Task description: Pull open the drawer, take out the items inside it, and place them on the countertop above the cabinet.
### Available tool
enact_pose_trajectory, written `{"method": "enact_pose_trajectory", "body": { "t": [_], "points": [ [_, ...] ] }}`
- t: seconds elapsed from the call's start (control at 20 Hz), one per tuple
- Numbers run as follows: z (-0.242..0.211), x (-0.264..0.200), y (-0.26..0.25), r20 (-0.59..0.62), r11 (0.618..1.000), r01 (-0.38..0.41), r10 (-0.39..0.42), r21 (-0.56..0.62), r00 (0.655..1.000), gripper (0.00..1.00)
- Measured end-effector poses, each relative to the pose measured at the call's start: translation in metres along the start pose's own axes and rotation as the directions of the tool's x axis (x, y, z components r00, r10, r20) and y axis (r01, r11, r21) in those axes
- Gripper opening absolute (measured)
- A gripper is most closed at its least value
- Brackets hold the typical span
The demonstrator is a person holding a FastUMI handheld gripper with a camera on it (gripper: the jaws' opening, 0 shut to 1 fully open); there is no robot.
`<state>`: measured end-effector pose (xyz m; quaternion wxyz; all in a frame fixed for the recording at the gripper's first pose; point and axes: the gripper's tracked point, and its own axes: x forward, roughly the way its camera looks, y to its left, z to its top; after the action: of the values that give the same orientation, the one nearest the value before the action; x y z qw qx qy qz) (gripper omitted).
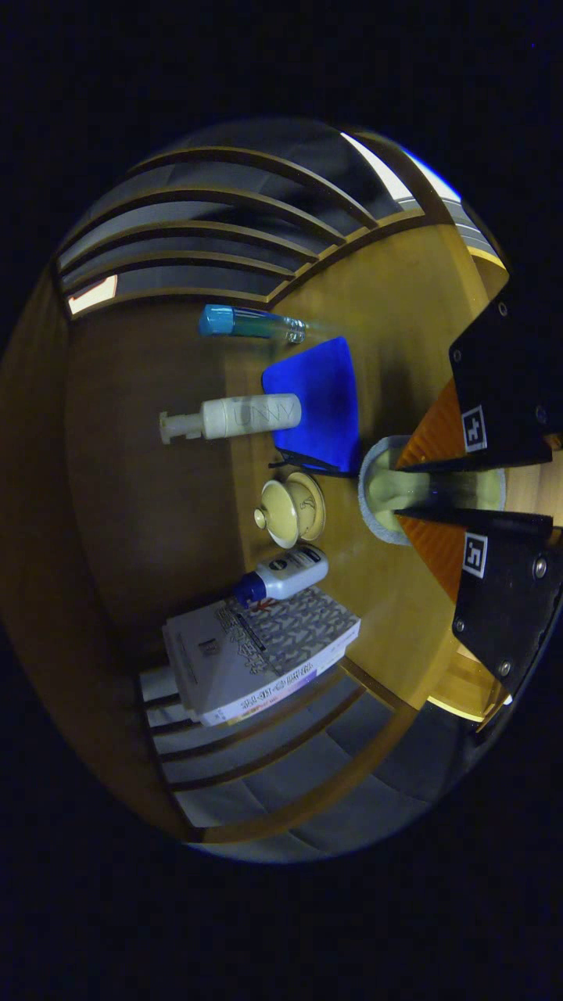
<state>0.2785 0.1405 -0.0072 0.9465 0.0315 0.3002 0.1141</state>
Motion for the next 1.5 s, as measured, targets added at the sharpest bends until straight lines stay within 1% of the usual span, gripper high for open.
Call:
{"method": "enact_pose_trajectory", "body": {
  "t": [0.05,0.2,0.3,0.45,0.6,0.7,0.9,1.0,1.15,1.2,1.25,1.35,1.5],
  "points": [
    [0.001,-0.004,-0.002,0.013,1.0,0.002,-0.002,0.0,1.0,0.28],
    [0.009,-0.015,-0.006,0.091,1.0,-0.001,0.002,-0.011,0.996,0.69],
    [0.018,-0.037,-0.012,0.173,1.0,-0.007,0.009,-0.014,0.985,0.97],
    [0.031,-0.083,-0.016,0.31,0.999,-0.015,0.027,-0.041,0.95,0.95],
    [0.037,-0.128,-0.017,0.416,0.997,0.001,0.031,-0.075,0.909,0.95],
    [0.036,-0.157,-0.019,0.47,0.997,0.015,0.022,-0.075,0.883,0.95],
    [0.009,-0.202,-0.023,0.558,0.995,0.078,-0.029,-0.064,0.83,0.95],
    [-0.009,-0.219,-0.02,0.596,0.994,0.093,-0.042,-0.055,0.802,0.95],
    [-0.029,-0.241,-0.019,0.666,0.991,0.129,-0.074,-0.034,0.742,0.95],
    [-0.037,-0.246,-0.015,0.678,0.99,0.135,-0.078,-0.032,0.731,0.95],
    [-0.046,-0.251,-0.007,0.681,0.991,0.132,-0.071,-0.039,0.729,0.95],
    [-0.063,-0.256,0.004,0.672,0.99,0.129,-0.052,-0.065,0.739,0.95],
    [-0.082,-0.268,0.013,0.672,0.987,0.135,-0.038,-0.093,0.74,0.95]
  ]
}}
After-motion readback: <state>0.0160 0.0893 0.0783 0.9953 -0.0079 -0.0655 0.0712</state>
